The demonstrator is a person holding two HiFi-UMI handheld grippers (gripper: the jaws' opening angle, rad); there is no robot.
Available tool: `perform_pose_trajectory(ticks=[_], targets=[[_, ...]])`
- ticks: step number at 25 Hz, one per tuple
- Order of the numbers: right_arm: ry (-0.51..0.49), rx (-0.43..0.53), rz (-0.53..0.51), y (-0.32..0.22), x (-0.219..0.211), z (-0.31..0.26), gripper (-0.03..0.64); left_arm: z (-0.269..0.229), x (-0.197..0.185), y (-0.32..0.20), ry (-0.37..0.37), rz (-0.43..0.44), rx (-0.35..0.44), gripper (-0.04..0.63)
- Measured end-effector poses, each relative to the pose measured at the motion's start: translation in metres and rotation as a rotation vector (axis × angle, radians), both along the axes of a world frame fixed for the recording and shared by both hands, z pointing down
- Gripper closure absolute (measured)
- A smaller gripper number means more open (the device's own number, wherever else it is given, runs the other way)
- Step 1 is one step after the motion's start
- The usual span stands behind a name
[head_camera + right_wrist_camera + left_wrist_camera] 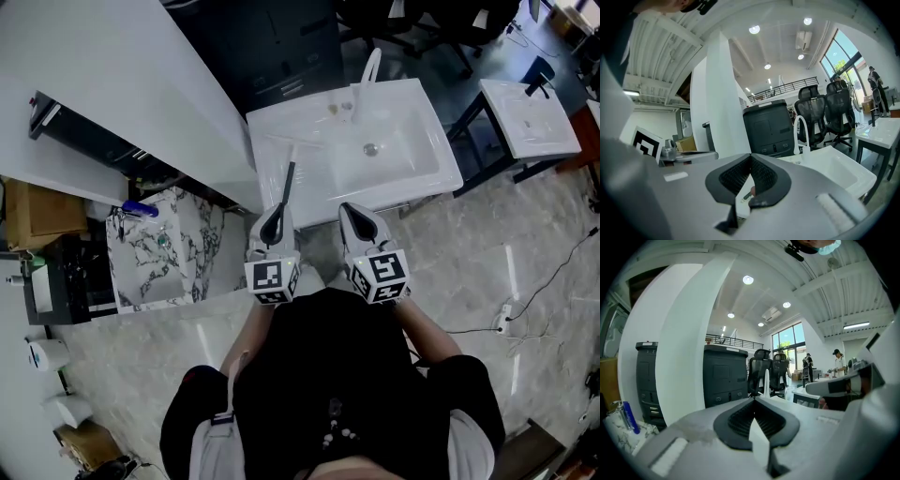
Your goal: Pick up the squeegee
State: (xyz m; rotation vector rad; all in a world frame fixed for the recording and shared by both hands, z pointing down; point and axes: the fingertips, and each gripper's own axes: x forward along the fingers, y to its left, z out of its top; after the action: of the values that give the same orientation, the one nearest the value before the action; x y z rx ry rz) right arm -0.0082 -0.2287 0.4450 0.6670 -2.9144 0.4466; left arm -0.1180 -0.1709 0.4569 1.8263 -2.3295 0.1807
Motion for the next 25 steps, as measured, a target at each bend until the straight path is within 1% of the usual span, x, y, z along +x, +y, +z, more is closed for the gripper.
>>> perform_pose_trajectory(ticks=[6,14,18,22,24,25], targets=[[0.008,-0.018,0.007,-0.012,0.0,0.009,0.615,0.018,-0.009,-0.015,-0.016,-0.018,-0.038,0.594],[0.068,-0.051,0.051,-0.031,0.003,0.026,0.615,0.058,-0.03,-0.044,0.006,-0.01,-0.12,0.594],[0.093,-0.064,0.061,-0.046,-0.009,0.032,0.615,0.075,-0.043,-0.064,0.02,0.004,-0.15,0.594],[0.113,-0.073,0.061,-0.059,-0.027,0.036,0.615,0.094,-0.054,-0.079,0.04,0.022,-0.198,0.594],[0.124,-0.077,0.058,-0.064,-0.037,0.038,0.615,0.107,-0.061,-0.086,0.055,0.03,-0.224,0.566],[0.13,-0.079,0.055,-0.067,-0.042,0.04,0.615,0.114,-0.067,-0.089,0.064,0.03,-0.237,0.563]])
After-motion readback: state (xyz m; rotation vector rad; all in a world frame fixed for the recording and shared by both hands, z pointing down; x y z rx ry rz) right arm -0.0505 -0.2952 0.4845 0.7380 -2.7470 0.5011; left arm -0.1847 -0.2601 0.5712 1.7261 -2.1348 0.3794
